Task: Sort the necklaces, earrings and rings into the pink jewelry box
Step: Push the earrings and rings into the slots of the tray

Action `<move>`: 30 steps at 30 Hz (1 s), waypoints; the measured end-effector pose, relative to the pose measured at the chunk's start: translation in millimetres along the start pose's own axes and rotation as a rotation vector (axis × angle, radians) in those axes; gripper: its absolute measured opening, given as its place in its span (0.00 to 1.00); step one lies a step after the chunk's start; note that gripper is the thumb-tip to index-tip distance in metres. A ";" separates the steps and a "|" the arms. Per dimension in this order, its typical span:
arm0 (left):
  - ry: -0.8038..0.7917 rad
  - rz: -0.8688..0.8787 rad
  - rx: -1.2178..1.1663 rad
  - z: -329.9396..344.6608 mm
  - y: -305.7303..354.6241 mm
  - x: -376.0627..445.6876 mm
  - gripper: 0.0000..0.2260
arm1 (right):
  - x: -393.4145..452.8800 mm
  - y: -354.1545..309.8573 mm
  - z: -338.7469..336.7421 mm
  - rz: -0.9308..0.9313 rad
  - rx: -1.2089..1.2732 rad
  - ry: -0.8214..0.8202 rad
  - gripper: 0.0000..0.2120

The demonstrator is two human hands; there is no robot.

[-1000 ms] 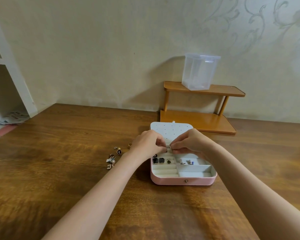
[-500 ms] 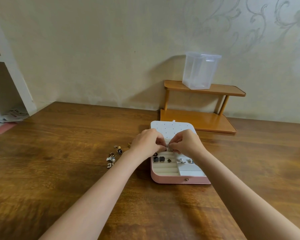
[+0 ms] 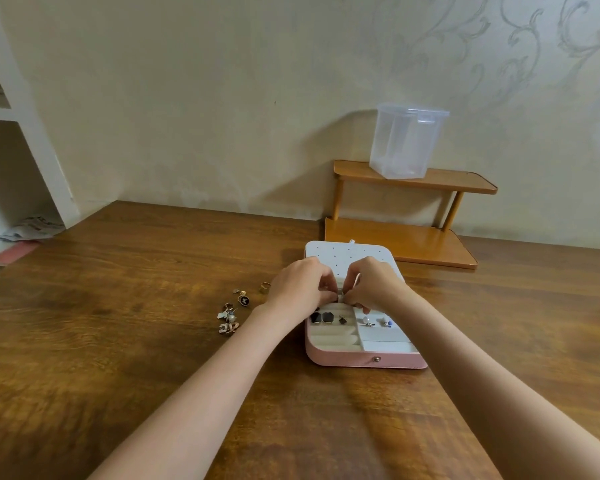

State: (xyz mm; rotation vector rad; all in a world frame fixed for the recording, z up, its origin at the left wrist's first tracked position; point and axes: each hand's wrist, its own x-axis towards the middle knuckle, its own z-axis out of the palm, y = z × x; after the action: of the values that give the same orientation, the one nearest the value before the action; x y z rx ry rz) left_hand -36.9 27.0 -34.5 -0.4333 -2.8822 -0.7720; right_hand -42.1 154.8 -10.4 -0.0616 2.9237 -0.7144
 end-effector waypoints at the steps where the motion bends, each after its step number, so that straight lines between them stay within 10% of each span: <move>1: 0.001 -0.001 -0.007 -0.7 1.1 -1.3 0.04 | 1.1 -1.5 -0.8 0.002 -0.025 -0.014 0.05; 16: 0.124 -0.146 -0.323 -38.1 -39.5 -22.1 0.05 | 1.6 -68.1 -2.2 -0.289 -0.009 0.252 0.10; 30: -0.178 -0.149 0.097 -57.0 -74.9 -31.9 0.08 | 5.9 -44.4 6.8 -0.335 0.038 0.099 0.10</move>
State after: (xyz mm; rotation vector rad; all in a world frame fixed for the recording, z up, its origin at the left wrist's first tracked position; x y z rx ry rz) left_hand -26.8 -71.6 -26.8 -0.2919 -3.1315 -0.6409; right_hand -46.6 111.9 3.5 -0.5368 3.0263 -0.8394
